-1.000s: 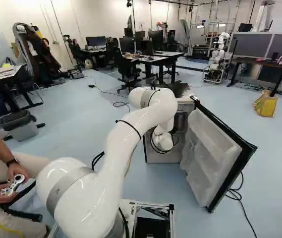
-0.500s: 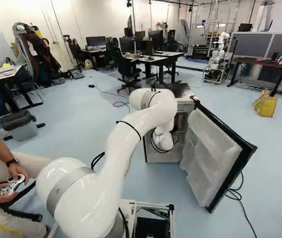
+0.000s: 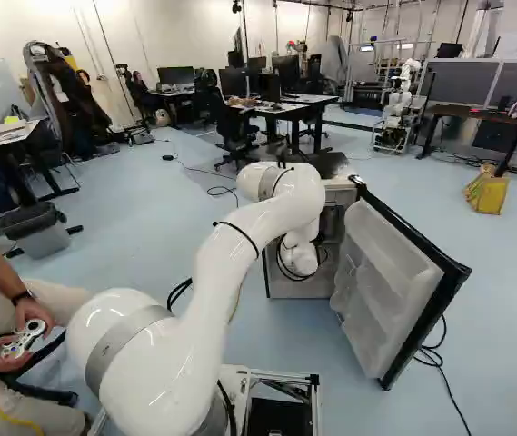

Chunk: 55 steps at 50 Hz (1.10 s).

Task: Grab a drink from the fridge

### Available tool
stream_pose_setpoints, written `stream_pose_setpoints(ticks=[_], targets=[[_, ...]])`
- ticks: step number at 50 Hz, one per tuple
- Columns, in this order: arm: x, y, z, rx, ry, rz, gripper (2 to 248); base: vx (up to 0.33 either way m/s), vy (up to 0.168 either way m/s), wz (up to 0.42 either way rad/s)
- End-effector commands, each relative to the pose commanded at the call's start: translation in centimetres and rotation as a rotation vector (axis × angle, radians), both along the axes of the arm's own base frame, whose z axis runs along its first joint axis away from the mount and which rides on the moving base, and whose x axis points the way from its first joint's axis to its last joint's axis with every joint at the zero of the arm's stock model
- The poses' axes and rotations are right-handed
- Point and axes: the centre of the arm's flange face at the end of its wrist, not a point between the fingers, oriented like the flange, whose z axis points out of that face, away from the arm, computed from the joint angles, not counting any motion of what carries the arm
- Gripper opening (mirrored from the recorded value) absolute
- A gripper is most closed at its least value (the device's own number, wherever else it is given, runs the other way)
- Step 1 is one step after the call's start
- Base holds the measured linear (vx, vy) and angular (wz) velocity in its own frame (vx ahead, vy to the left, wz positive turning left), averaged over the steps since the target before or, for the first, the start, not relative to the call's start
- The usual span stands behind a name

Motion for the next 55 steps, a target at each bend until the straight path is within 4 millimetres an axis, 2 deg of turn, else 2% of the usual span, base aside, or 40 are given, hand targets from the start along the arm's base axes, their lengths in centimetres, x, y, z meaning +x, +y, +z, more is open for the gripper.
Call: stream_pose_setpoints(ticks=[48, 53, 54, 55], targets=[[1.3, -0.7, -0.5, -0.009, -0.027, -0.002, 247, 0.000, 0.000, 0.000], [1.3, -0.7, -0.5, -0.009, -0.027, -0.002, 242, 0.000, 0.000, 0.000], [1.3, -0.7, -0.5, -0.009, -0.027, -0.002, 228, 0.000, 0.000, 0.000], [1.3, -0.7, -0.5, -0.009, -0.027, -0.002, 228, 0.000, 0.000, 0.000]])
